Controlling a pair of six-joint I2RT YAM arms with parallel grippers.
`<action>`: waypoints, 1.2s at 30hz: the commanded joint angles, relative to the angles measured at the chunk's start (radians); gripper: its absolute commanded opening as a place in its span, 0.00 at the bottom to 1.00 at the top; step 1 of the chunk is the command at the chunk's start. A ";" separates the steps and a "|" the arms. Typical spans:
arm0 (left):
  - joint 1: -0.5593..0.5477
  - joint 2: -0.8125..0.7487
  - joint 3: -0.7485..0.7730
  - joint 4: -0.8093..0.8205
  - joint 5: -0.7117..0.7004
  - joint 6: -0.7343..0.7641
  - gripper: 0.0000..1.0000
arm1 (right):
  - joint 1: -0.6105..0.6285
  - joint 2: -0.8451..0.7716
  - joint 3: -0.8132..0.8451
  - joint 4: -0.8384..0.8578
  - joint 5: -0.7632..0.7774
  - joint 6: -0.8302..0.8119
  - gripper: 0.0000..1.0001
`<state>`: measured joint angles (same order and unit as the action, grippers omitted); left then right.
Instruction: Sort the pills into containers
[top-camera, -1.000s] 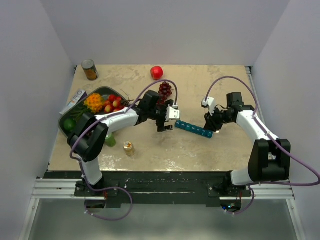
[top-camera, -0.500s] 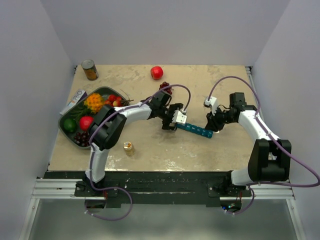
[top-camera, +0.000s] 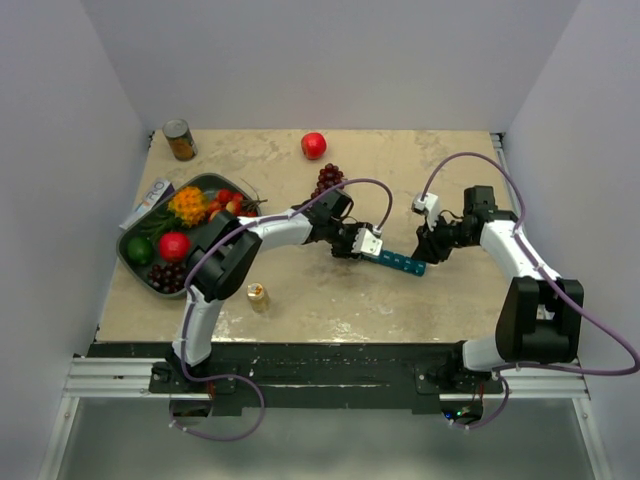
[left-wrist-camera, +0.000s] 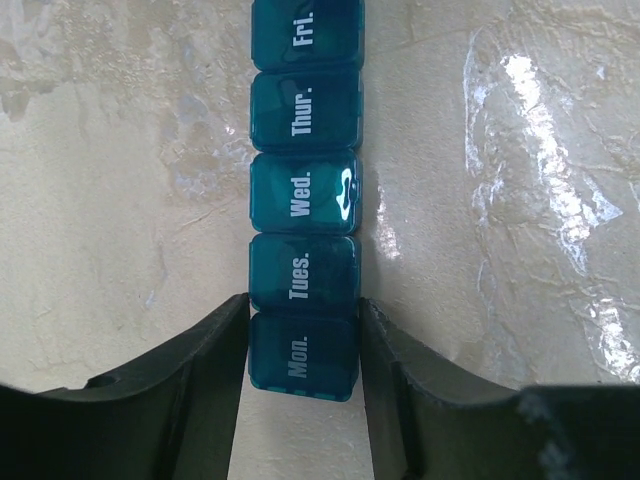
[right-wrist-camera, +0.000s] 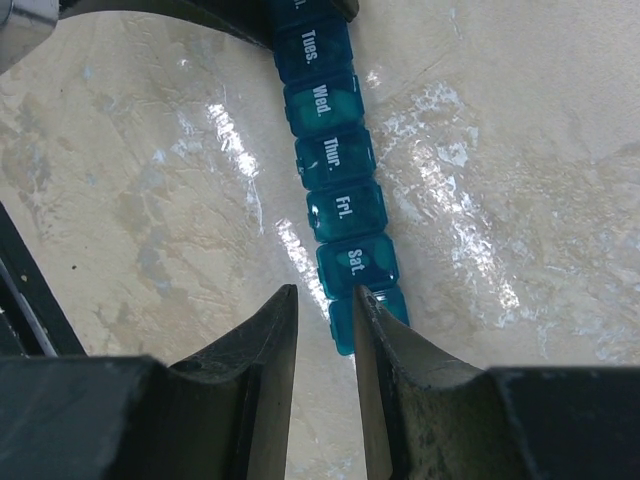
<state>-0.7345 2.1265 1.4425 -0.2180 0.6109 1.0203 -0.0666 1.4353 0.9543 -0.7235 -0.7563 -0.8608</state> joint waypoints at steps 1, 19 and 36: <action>-0.009 0.010 0.015 0.006 -0.029 -0.008 0.45 | -0.004 0.036 0.050 -0.028 -0.067 0.008 0.31; -0.025 -0.010 -0.019 -0.003 -0.079 -0.072 0.17 | -0.002 0.079 0.075 0.013 -0.072 0.121 0.25; -0.029 -0.034 -0.033 0.006 -0.105 -0.097 0.00 | 0.017 0.285 0.101 -0.006 0.151 0.175 0.00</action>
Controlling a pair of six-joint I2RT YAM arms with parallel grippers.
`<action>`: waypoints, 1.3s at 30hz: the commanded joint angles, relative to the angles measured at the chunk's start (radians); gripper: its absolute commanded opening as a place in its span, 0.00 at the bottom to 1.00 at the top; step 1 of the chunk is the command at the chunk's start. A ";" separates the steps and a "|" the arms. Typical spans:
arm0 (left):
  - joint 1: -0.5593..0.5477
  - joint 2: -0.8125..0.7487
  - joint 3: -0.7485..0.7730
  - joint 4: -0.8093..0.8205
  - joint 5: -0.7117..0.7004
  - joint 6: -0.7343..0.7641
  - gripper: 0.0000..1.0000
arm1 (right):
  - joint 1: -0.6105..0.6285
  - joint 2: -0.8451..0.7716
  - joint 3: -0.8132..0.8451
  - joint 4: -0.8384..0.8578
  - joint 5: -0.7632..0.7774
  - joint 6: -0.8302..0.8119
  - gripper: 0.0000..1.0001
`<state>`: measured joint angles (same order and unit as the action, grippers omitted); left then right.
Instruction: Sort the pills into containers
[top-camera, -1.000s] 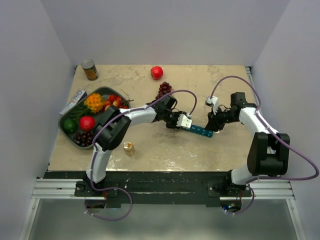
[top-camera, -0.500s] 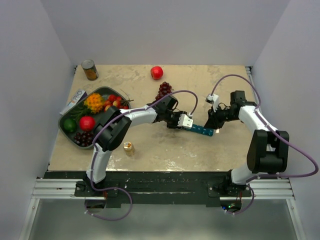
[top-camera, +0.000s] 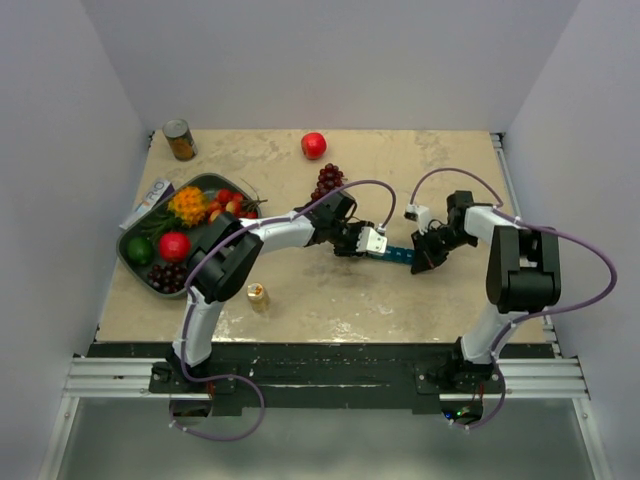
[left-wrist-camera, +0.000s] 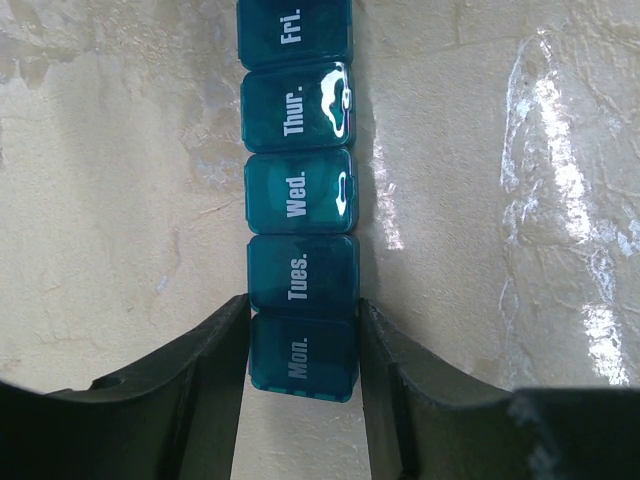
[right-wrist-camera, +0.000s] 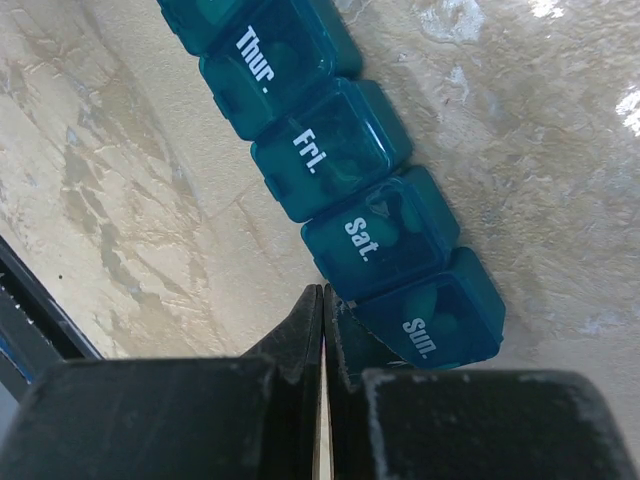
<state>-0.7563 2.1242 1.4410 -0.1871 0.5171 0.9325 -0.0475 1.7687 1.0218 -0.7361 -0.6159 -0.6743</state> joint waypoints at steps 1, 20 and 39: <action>-0.008 -0.032 -0.033 -0.025 -0.011 -0.009 0.00 | -0.003 -0.072 0.041 -0.011 -0.028 -0.033 0.00; -0.008 -0.032 -0.030 -0.034 -0.003 -0.018 0.00 | -0.048 -0.085 0.034 0.043 0.064 -0.014 0.00; -0.008 -0.041 -0.010 -0.015 0.000 -0.087 0.35 | -0.058 -0.261 0.077 -0.161 -0.281 -0.315 0.61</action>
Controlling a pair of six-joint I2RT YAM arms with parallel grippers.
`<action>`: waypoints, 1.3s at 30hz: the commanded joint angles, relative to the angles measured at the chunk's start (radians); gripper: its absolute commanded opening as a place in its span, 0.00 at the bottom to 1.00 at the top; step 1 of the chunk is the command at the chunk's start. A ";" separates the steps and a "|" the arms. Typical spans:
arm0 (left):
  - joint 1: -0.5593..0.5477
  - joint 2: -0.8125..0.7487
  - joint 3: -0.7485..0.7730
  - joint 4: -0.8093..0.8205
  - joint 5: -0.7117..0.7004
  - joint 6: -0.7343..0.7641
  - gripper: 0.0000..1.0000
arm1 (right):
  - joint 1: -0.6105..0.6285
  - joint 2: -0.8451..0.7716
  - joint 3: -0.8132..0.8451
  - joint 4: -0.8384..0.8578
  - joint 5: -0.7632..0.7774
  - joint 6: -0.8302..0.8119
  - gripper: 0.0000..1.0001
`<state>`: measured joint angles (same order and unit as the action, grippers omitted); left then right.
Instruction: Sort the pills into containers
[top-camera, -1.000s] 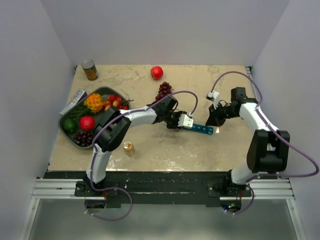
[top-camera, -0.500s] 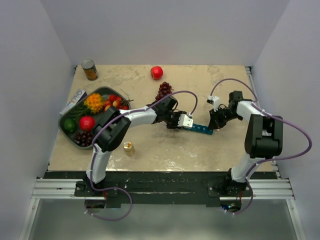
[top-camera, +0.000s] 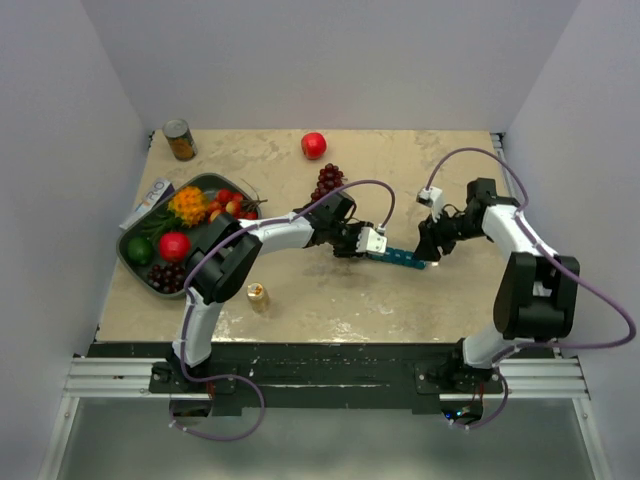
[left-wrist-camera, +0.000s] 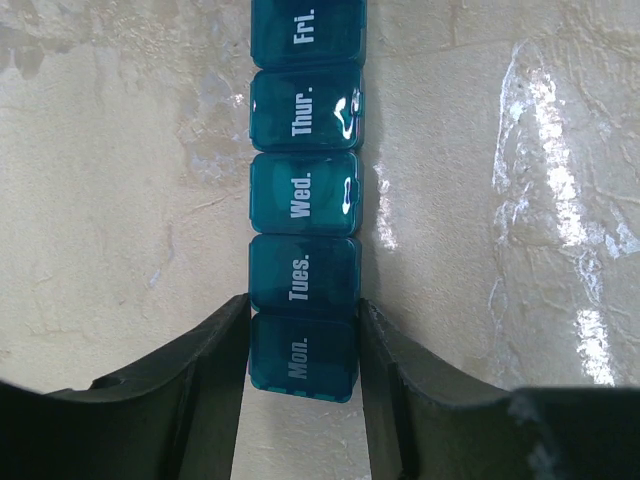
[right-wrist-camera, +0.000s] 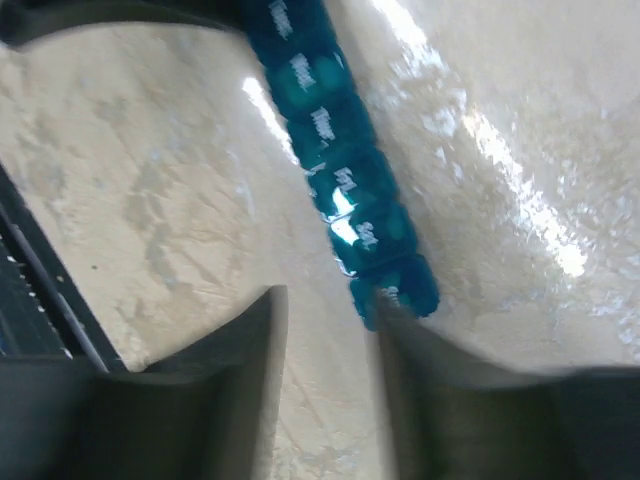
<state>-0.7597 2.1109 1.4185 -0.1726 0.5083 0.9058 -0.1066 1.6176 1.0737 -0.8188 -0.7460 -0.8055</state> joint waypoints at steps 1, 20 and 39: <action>-0.004 -0.034 0.013 -0.019 0.004 -0.070 0.49 | 0.005 -0.119 0.016 -0.079 -0.159 -0.208 0.68; 0.100 -0.362 -0.233 0.134 0.103 -0.276 0.93 | 0.278 -0.087 -0.061 0.249 0.069 -0.457 0.99; 0.143 -0.574 -0.516 0.260 0.104 -0.245 0.91 | 0.358 0.110 -0.008 0.303 0.269 -0.320 0.85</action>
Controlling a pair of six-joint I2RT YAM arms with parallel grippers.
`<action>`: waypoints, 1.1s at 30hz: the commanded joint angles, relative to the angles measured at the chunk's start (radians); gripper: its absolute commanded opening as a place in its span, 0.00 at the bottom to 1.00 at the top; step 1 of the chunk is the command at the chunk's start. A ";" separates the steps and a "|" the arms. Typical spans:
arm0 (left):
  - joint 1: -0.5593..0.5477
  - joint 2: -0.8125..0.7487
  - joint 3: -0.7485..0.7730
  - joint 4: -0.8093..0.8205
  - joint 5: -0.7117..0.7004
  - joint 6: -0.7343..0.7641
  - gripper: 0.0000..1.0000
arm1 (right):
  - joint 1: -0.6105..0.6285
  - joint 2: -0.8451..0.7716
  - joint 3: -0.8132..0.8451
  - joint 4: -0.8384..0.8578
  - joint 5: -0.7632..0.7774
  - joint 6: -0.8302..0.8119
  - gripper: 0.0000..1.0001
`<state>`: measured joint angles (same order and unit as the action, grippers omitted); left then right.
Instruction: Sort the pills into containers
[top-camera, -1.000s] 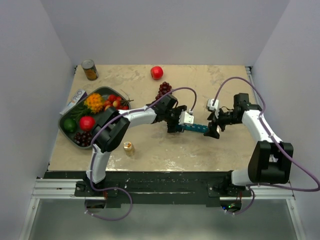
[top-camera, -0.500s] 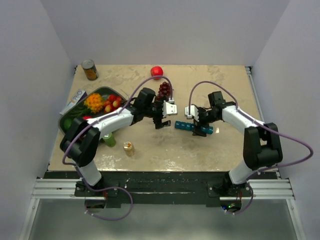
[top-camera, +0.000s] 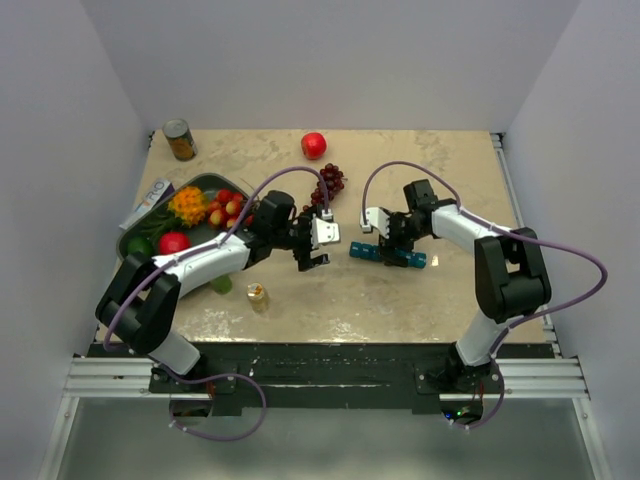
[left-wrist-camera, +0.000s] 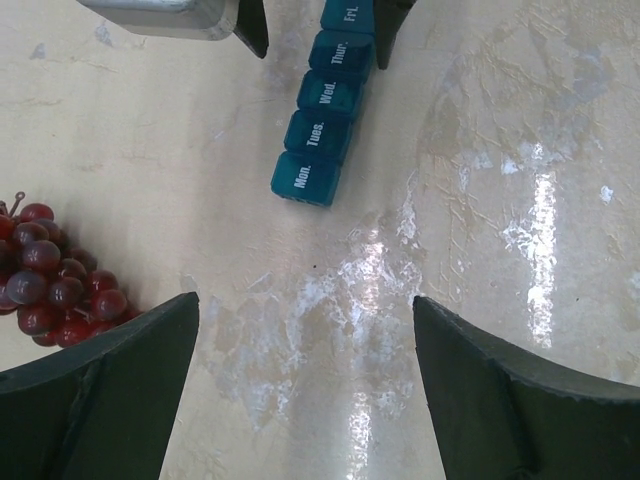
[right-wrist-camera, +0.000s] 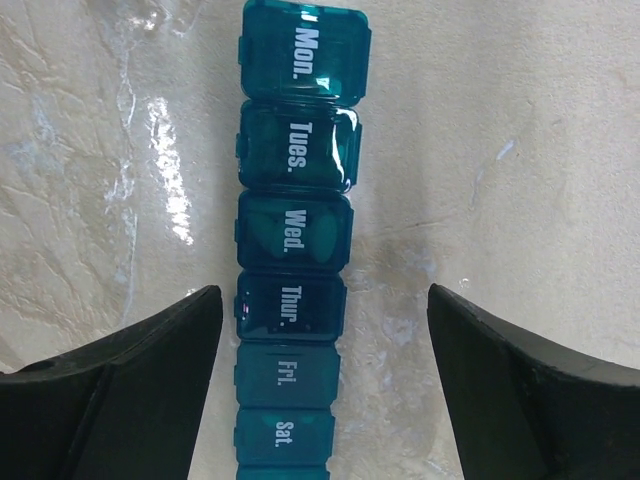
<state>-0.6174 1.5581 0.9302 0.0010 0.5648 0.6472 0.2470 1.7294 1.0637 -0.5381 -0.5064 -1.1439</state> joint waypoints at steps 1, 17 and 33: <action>0.001 -0.013 -0.027 0.090 0.064 0.022 0.91 | 0.005 -0.001 -0.002 0.020 0.029 0.013 0.82; -0.030 0.074 -0.070 0.172 0.112 0.071 0.86 | 0.064 -0.008 -0.045 -0.013 0.065 -0.033 0.44; -0.099 0.174 -0.083 0.318 0.058 -0.009 0.80 | 0.107 -0.044 -0.042 -0.115 -0.098 -0.050 0.33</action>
<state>-0.7048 1.7077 0.8585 0.2104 0.6201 0.6609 0.3527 1.7103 1.0065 -0.6102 -0.5316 -1.1790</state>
